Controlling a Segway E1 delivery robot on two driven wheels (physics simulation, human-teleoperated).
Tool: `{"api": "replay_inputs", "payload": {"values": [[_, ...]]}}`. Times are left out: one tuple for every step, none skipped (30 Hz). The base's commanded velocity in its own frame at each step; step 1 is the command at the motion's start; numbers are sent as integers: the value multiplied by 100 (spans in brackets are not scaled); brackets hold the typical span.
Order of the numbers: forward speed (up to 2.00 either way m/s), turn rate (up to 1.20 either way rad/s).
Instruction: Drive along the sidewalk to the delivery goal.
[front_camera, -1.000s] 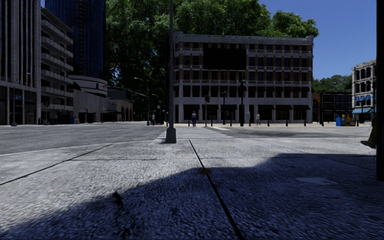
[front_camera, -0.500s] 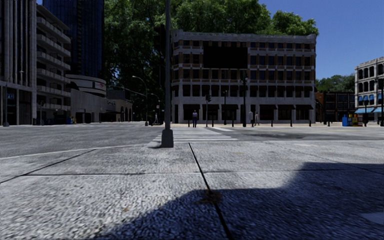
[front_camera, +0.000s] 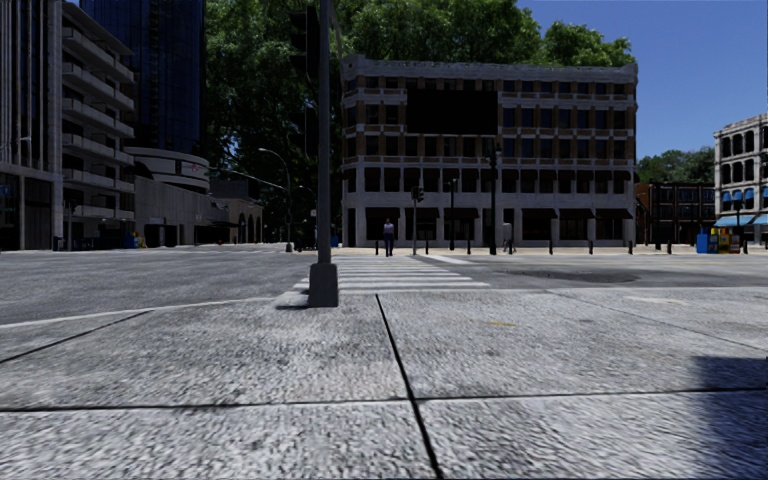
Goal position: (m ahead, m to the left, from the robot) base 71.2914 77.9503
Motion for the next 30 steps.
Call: {"api": "replay_inputs", "payload": {"values": [[200,0],[200,0],[200,0],[200,0],[200,0],[200,0],[200,0],[200,0],[200,0],[200,0],[200,0],[200,0],[200,0],[200,0],[200,0],[200,0],[200,0],[200,0],[200,0],[200,0],[200,0],[200,0],[200,-1],[200,-15],[200,-31],[200,-31],[200,-44],[200,-47],[200,-47],[200,-47]]}}
